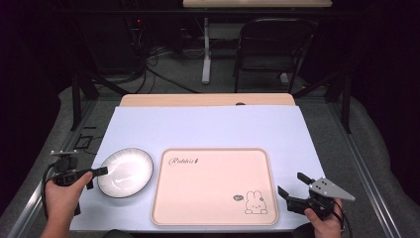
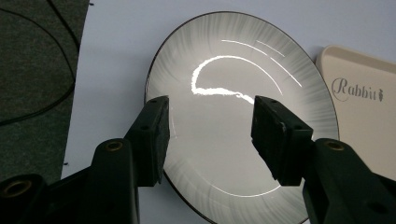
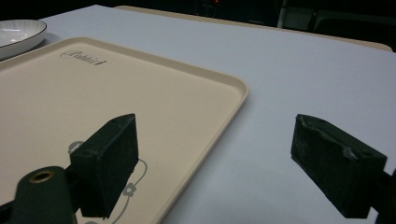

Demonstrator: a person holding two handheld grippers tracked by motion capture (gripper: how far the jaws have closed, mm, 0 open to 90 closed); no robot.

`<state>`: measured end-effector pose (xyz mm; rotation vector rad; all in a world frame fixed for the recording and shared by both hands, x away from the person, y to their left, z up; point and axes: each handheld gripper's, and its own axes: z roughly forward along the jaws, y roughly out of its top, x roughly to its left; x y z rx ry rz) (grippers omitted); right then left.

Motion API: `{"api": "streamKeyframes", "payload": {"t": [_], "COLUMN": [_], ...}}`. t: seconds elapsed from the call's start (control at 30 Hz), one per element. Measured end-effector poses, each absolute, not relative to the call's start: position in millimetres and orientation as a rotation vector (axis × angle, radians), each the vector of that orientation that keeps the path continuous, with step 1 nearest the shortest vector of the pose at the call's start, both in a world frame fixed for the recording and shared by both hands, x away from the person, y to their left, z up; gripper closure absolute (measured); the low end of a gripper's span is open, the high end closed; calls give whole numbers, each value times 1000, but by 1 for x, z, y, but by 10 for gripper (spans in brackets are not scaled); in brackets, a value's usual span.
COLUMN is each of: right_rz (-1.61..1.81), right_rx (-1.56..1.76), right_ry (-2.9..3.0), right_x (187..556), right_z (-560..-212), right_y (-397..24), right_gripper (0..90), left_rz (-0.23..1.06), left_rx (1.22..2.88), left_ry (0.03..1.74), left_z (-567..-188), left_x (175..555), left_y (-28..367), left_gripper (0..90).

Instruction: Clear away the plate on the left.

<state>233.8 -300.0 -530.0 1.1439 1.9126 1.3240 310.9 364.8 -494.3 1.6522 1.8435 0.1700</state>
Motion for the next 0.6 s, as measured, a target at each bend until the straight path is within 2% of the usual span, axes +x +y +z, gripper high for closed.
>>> {"api": "streamKeyframes", "payload": {"t": [0.6], "right_rz": [1325], "right_rx": [1146], "right_ry": [1911], "right_x": [234], "right_z": [-530], "right_y": [-300], "right_gripper": [142], "left_rz": [85], "left_rx": [1683], "left_ry": [1969], "left_z": [-503], "left_x": [329], "left_y": [376], "left_gripper": [469]}}
